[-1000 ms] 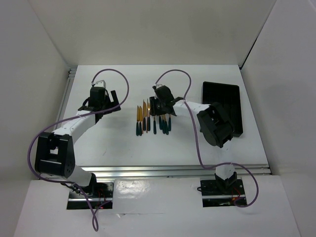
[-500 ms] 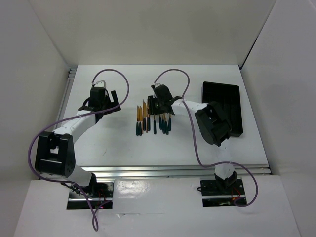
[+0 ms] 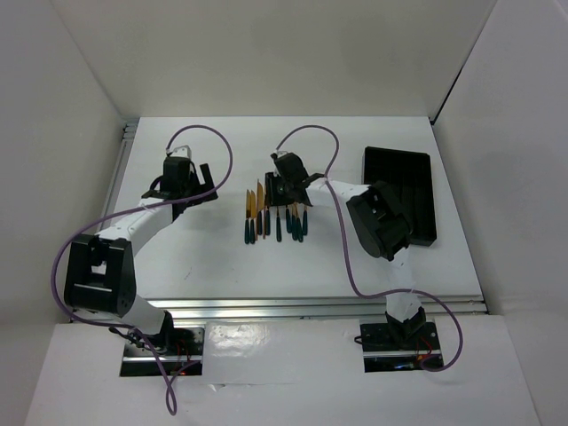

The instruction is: Sort the eating utensils into containers

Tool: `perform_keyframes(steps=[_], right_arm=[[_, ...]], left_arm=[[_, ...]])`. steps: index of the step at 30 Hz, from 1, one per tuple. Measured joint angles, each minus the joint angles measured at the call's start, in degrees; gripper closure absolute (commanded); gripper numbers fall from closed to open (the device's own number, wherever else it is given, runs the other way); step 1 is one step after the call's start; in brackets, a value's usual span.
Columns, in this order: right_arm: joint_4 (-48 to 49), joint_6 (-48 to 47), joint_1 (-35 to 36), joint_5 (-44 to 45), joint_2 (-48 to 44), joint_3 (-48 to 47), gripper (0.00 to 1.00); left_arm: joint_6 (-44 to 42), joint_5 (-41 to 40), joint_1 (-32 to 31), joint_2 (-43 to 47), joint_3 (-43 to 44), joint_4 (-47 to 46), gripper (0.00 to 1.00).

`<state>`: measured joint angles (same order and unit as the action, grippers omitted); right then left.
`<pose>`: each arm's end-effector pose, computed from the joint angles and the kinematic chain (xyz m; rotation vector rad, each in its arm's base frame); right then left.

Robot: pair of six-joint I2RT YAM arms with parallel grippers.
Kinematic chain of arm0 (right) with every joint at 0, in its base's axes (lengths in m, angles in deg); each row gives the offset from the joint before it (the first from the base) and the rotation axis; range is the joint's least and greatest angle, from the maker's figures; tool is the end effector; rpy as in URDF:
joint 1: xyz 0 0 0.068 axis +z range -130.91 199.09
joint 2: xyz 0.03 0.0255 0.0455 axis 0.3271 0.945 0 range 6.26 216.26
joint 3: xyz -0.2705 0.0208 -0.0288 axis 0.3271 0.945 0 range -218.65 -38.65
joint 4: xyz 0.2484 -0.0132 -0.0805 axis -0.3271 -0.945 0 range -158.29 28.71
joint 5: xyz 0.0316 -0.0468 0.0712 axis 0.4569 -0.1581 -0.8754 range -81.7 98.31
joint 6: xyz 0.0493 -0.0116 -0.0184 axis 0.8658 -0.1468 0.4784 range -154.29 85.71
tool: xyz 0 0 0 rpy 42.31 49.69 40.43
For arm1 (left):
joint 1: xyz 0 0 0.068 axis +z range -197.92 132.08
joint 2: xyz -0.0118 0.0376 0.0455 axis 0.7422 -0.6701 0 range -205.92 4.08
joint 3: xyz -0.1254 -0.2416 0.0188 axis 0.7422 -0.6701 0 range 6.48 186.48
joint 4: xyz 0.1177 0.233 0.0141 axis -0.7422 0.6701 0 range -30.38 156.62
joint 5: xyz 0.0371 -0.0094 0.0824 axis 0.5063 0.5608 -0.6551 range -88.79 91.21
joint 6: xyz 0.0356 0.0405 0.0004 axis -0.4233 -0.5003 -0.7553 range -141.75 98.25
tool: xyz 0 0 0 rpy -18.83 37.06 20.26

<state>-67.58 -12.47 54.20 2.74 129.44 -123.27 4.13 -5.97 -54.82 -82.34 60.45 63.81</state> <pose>0.3834 0.2737 0.1516 -0.3298 2.4070 0.5854 0.3283 -0.0352 0.2310 -0.4330 2.1674 -0.1804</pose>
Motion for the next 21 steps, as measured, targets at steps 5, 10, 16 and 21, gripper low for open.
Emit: perform_keyframes(steps=[5, 10, 16, 21], right_arm=[[0.07, 0.28, 0.00, 0.13, 0.63, -0.59, 0.75], [0.02, 1.01, 0.00, 0.55, 1.01, -0.98, 0.88], [-1.33, 1.27, 0.00, 1.88, 1.81, -2.60, 0.98], [-3.21, 0.96, 0.00, 3.96, 1.03, -2.78, 0.98]], left_arm=[[0.00, 0.00, 0.00, -0.72, 0.00, 0.02, 0.01], [0.07, 0.00, 0.00, -0.83, 0.00, 0.02, 0.01], [0.09, -0.02, 0.02, -1.11, 0.00, 0.02, 0.01], [0.09, -0.02, 0.02, -1.31, 0.00, 0.02, 0.01]])
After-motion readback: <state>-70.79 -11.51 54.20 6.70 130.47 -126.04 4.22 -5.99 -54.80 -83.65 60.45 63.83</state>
